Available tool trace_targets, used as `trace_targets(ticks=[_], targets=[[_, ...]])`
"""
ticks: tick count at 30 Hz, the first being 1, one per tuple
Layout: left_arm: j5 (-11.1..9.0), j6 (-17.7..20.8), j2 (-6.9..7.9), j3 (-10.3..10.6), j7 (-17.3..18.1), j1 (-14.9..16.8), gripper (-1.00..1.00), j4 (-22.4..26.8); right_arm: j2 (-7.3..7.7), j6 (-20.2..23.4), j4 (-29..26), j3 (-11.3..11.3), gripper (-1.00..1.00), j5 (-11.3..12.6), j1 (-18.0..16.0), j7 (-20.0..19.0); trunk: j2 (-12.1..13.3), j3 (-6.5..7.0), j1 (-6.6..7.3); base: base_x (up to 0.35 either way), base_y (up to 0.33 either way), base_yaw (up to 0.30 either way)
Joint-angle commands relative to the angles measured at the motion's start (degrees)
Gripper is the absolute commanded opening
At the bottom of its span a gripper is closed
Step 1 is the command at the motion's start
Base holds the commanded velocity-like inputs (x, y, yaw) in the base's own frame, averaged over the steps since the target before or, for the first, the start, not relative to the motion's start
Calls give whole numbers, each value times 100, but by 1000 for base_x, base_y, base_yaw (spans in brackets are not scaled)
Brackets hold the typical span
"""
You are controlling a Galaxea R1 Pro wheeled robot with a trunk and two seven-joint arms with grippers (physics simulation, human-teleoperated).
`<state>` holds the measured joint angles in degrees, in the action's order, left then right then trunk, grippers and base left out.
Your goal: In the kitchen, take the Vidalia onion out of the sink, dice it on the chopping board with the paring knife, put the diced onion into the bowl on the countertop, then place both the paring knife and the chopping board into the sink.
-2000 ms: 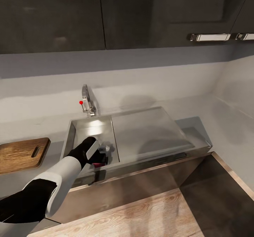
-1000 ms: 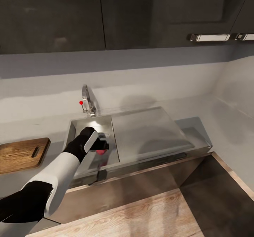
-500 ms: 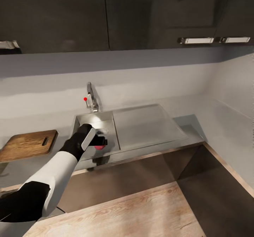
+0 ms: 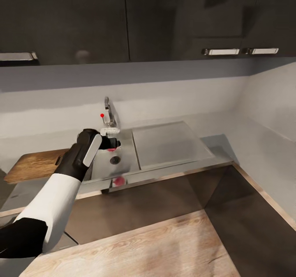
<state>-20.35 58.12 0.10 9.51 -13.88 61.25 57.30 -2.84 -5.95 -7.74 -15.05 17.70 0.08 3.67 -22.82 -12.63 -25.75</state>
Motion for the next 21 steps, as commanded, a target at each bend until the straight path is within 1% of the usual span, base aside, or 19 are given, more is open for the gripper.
trace_targets(ticks=[1,5,9,11,12,15,18,21], targets=[[-65,15,39,9,-58,4,-100,93,2,-13,-8,-45,100,54,1,29,-10,-1,-4,-1,0,0],[-65,13,136,27,-58,2,-100,417,2,-19,-15,-44,100,53,1,28,-10,35,-4,0,0,0],[-65,8,176,29,-62,1,-100,580,3,-20,-16,-50,100,44,1,25,-10,72,-4,0,0,0],[-65,7,225,27,-62,1,-100,659,6,-20,-21,-52,100,39,1,22,-10,90,-4,0,0,0],[-65,9,275,26,-62,1,-100,763,6,-24,-24,-57,100,33,1,21,-10,99,-4,0,0,0],[-65,13,351,25,-63,-5,-100,1048,11,-73,-30,-64,100,27,1,20,-10,126,-4,0,0,0],[-67,14,423,24,-63,-7,-100,1323,19,-275,-46,-67,100,17,1,18,-10,153,-4,0,0,0],[-71,19,562,24,-63,-15,-100,1410,33,-450,-82,-68,100,15,1,19,-10,180,-4,0,0,0]])
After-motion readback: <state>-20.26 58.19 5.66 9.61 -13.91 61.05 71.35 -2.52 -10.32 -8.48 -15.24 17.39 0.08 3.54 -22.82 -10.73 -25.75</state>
